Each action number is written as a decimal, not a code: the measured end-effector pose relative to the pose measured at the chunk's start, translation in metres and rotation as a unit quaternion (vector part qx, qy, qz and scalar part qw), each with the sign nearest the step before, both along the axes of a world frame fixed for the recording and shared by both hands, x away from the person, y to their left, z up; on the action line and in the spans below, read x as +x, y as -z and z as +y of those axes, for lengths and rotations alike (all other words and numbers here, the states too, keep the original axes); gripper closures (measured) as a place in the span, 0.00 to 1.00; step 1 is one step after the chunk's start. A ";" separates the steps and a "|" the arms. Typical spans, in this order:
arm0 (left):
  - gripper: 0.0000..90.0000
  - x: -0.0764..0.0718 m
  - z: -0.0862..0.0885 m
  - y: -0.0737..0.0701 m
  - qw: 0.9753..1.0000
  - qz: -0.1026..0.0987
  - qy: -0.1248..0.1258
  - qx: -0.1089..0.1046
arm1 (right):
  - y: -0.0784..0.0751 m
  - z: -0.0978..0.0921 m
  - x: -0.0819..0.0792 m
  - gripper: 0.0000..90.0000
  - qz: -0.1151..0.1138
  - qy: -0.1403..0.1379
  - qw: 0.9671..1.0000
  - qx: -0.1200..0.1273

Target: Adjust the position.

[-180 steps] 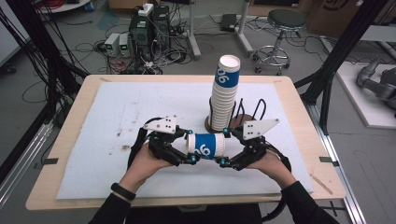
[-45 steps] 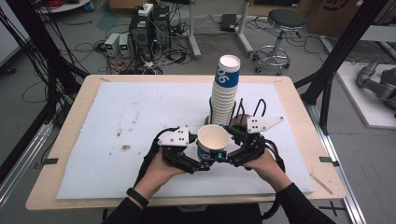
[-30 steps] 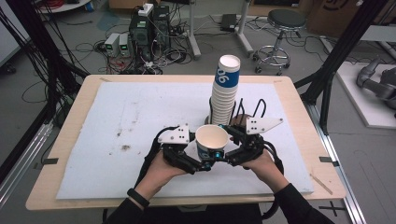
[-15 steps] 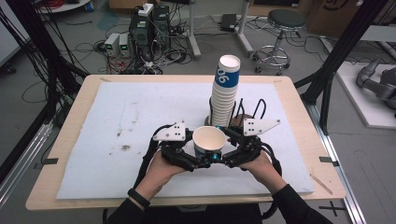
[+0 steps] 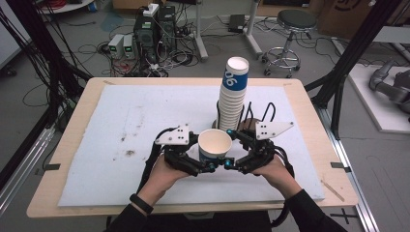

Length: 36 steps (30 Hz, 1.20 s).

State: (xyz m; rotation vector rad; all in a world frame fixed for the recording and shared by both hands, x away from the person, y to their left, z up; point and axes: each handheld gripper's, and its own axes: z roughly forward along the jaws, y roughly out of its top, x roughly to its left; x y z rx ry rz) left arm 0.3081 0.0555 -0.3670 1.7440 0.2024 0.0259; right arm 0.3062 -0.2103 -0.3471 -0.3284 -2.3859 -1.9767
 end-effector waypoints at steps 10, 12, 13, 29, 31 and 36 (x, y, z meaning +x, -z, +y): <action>0.28 0.004 0.014 -0.008 1.000 0.000 -0.018 -0.018 | 0.003 -0.008 0.003 0.20 -0.013 0.003 1.000 -0.011; 0.28 0.003 0.017 -0.011 0.999 0.000 -0.022 -0.025 | 0.006 -0.007 0.003 0.20 -0.012 0.006 1.000 -0.019; 0.28 0.003 0.018 -0.012 0.999 0.000 -0.022 -0.027 | 0.007 -0.007 0.003 0.21 -0.014 0.007 1.000 -0.023; 0.28 -0.003 0.009 -0.015 0.998 0.011 -0.029 -0.047 | 0.024 0.013 0.000 0.21 -0.011 0.014 0.999 -0.047; 0.28 -0.004 0.007 -0.015 0.999 0.007 -0.030 -0.044 | 0.026 0.017 -0.001 0.23 -0.011 0.014 0.999 -0.047; 0.28 -0.006 0.004 -0.013 0.999 0.008 -0.025 -0.044 | 0.027 0.022 -0.003 0.30 -0.018 0.012 0.999 -0.041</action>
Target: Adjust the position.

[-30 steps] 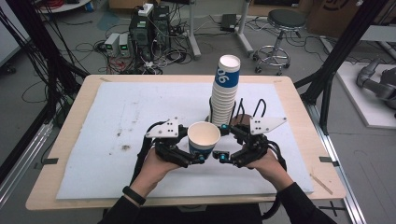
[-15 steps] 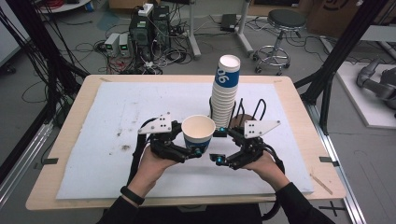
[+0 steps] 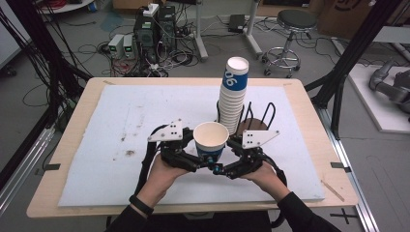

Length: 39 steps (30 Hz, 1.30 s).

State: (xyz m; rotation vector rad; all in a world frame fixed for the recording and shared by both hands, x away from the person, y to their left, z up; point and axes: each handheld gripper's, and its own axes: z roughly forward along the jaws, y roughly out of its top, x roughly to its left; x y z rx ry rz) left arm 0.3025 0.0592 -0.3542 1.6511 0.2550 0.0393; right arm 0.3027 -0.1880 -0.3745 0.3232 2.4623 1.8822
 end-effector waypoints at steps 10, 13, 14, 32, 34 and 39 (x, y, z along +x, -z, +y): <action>0.25 -0.001 -0.001 -0.001 1.000 -0.004 0.001 0.004 | 0.002 0.001 0.000 0.35 -0.003 -0.002 1.000 -0.004; 0.20 -0.001 0.000 -0.005 1.000 -0.002 -0.001 0.001 | 0.002 0.001 0.000 0.35 -0.005 -0.005 1.000 -0.009; 0.19 -0.002 0.000 -0.007 1.000 -0.004 0.000 -0.002 | 0.003 0.002 0.000 0.35 -0.005 -0.008 1.000 -0.013; 0.25 -0.004 0.002 -0.013 1.000 -0.016 0.004 -0.004 | 0.003 0.004 -0.001 0.25 -0.002 -0.008 1.000 -0.006; 0.25 -0.004 0.001 -0.012 1.000 -0.014 0.007 -0.003 | 0.001 0.003 -0.002 0.25 0.001 -0.009 1.000 0.005; 0.25 -0.004 -0.002 -0.009 1.000 -0.012 0.012 0.001 | -0.003 0.004 -0.003 0.26 0.009 -0.014 1.000 0.024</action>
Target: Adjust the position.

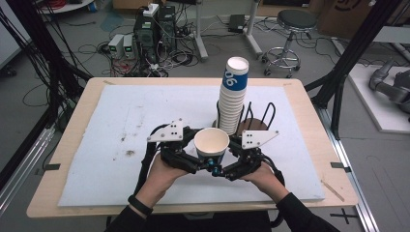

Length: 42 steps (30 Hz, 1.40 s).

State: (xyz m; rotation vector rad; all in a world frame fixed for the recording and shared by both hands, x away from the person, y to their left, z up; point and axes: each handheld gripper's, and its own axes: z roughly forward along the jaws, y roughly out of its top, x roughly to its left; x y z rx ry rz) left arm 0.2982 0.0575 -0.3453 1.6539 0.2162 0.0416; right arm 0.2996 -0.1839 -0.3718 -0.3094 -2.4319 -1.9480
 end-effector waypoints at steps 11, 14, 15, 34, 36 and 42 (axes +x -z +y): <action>0.20 0.000 0.000 -0.001 1.000 0.011 0.003 -0.005 | 0.000 -0.001 0.000 0.31 -0.012 0.001 1.000 -0.007; 0.19 -0.001 0.000 -0.003 1.000 0.012 0.003 -0.010 | 0.001 0.000 0.000 0.31 -0.017 -0.001 1.000 -0.009; 0.19 -0.001 0.001 -0.004 1.000 0.010 0.005 -0.011 | 0.001 0.001 -0.001 0.31 -0.015 -0.002 1.000 -0.010; 0.24 0.001 0.010 -0.004 1.000 -0.012 -0.010 0.001 | 0.001 -0.001 0.001 0.26 -0.018 0.006 1.000 -0.018; 0.24 0.002 0.014 -0.004 1.000 -0.012 -0.017 0.001 | 0.001 -0.003 0.002 0.24 -0.017 0.008 1.000 -0.020; 0.24 0.004 0.027 -0.003 0.999 -0.021 -0.042 0.011 | 0.001 -0.013 0.007 0.24 -0.021 0.031 0.999 -0.028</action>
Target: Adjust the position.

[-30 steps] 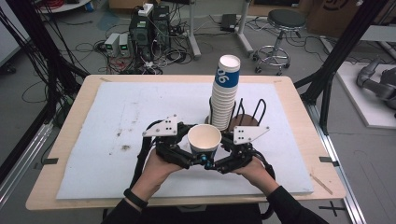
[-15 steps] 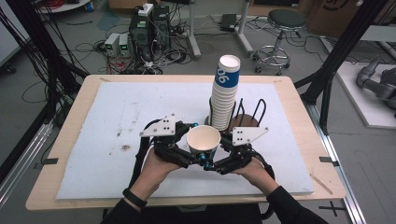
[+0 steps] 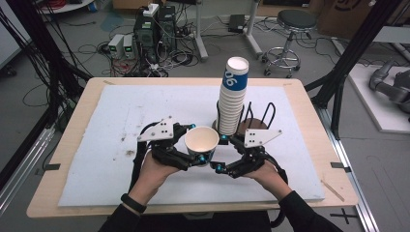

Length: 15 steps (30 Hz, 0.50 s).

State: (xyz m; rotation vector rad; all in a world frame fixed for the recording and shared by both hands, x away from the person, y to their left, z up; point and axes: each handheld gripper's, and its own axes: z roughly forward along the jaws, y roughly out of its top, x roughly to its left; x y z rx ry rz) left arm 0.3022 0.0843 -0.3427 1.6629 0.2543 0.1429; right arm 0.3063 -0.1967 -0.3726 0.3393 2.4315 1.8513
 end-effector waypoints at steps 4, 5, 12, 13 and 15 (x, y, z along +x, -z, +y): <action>0.24 0.002 0.007 0.002 1.000 0.002 -0.011 -0.001 | 0.000 -0.010 0.004 0.24 -0.005 0.019 1.000 -0.002; 0.24 0.003 0.008 0.003 1.000 0.001 -0.014 0.001 | 0.000 -0.013 0.005 0.24 -0.006 0.025 1.000 0.000; 0.24 0.003 0.017 0.010 1.000 -0.002 -0.025 0.017 | -0.001 -0.031 0.008 0.24 -0.012 0.050 0.999 0.000; 0.24 0.002 0.018 0.011 0.999 -0.004 -0.027 0.015 | -0.001 -0.034 0.009 0.24 -0.016 0.054 0.998 0.000; 0.24 0.003 0.020 0.013 0.999 -0.007 -0.027 0.017 | -0.001 -0.038 0.009 0.23 -0.015 0.060 0.998 0.000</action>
